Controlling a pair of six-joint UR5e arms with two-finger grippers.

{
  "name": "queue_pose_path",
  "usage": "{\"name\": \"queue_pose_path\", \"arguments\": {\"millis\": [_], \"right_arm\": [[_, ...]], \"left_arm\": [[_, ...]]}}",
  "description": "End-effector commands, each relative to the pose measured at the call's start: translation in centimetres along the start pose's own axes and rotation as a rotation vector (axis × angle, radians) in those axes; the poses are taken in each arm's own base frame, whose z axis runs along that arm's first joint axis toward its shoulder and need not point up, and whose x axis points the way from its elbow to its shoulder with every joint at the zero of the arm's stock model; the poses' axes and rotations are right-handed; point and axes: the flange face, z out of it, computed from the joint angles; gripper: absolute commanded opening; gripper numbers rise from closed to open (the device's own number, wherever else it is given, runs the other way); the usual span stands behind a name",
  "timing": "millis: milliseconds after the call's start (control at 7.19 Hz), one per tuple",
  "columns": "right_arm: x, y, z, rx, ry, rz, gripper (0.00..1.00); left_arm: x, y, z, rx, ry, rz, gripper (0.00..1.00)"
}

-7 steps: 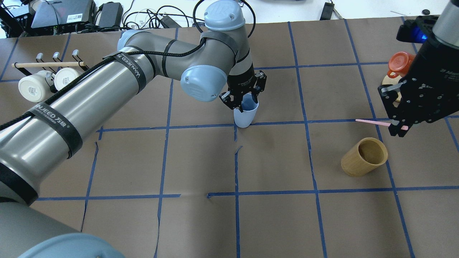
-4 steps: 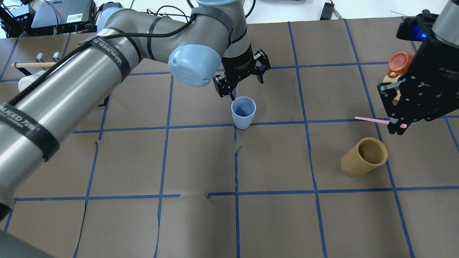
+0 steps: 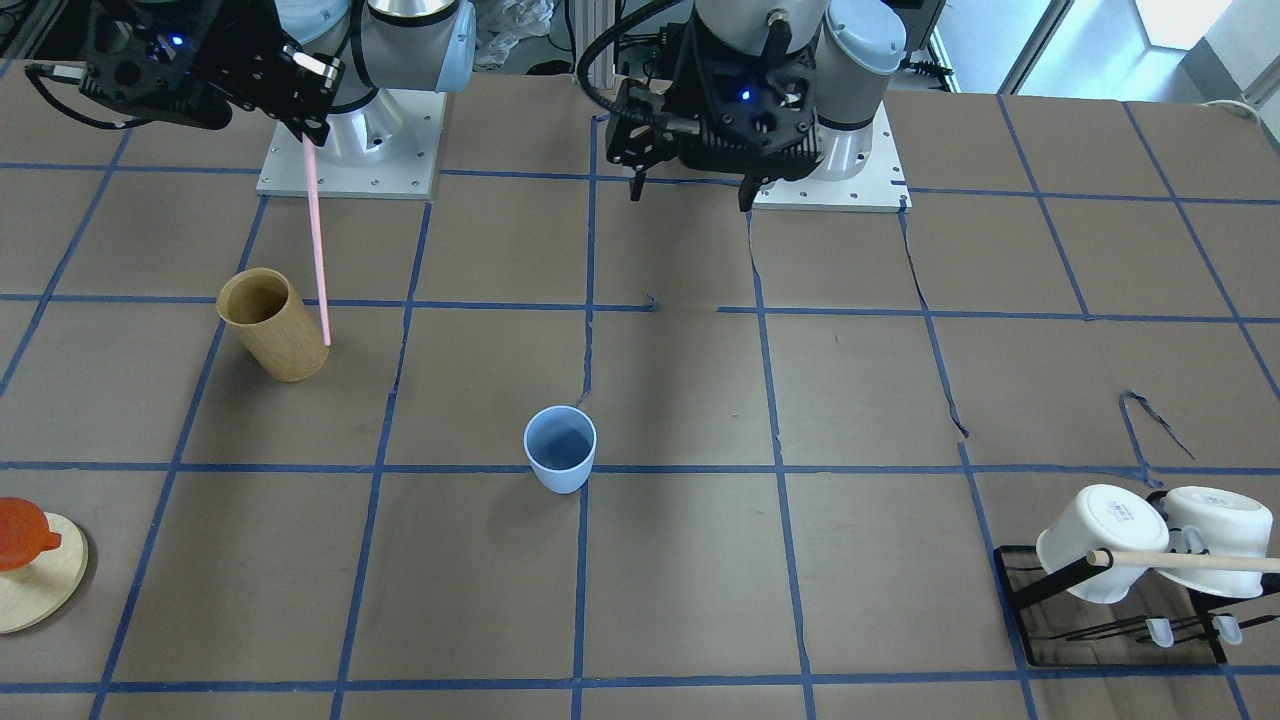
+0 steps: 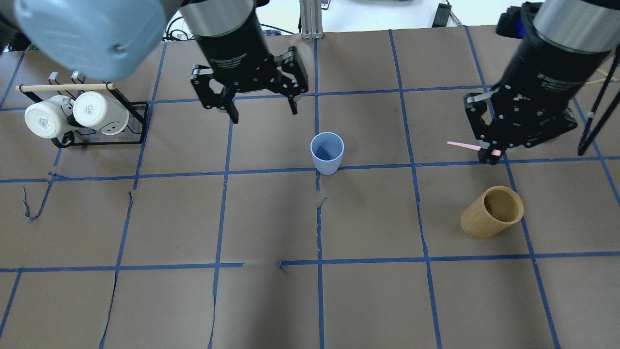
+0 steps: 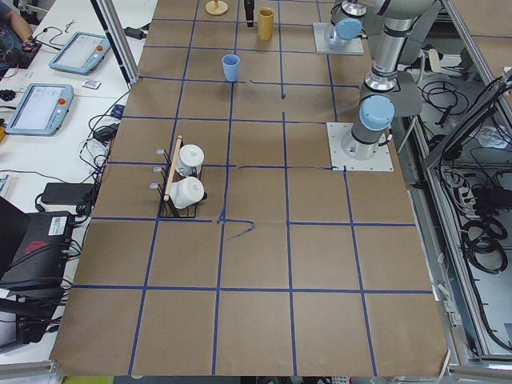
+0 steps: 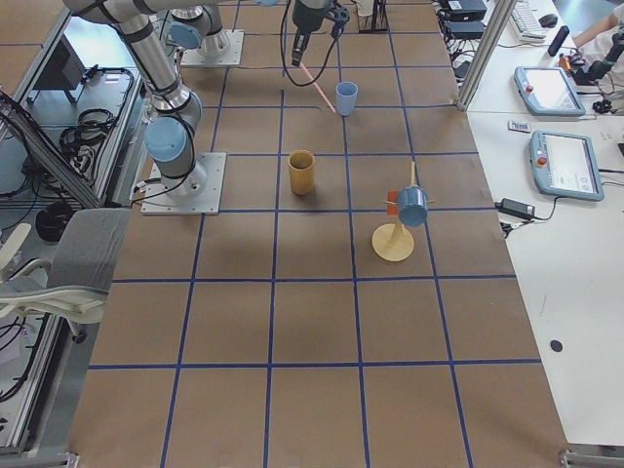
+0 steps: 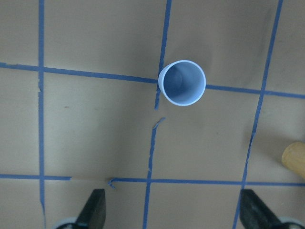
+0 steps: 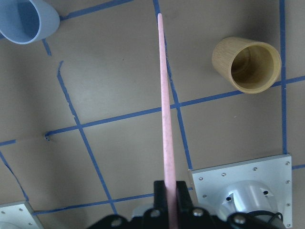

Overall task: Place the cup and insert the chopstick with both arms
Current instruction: 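Retract the left gripper while the right gripper carries the chopstick over the blue cup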

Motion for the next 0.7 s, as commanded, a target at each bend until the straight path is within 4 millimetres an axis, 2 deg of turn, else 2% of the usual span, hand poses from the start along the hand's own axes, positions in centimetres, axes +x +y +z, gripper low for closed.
{"name": "queue_pose_path", "arguments": {"millis": [0,139,278,417,557], "right_arm": [[-9.0,-0.4,1.5,-0.03,0.0,0.073,0.0],[-11.5,-0.8,2.5,-0.025,-0.028,0.102,0.0],[-12.2,-0.7,2.8,-0.031,-0.04,0.104,0.0],[-12.6,-0.7,3.2,-0.051,-0.059,0.114,0.0],[-13.9,-1.0,3.9,-0.079,-0.096,0.12,0.0]], "left_arm": [[-2.9,3.0,1.2,0.094,-0.038,0.118,1.0],[-3.7,2.4,1.0,0.168,-0.033,0.11,1.0],[-6.7,0.7,-0.6,0.23,-0.029,0.069,1.0],[-8.9,0.6,-1.6,0.247,-0.037,0.022,1.0],[-9.7,1.1,-1.9,0.241,-0.04,0.005,1.0]]}}
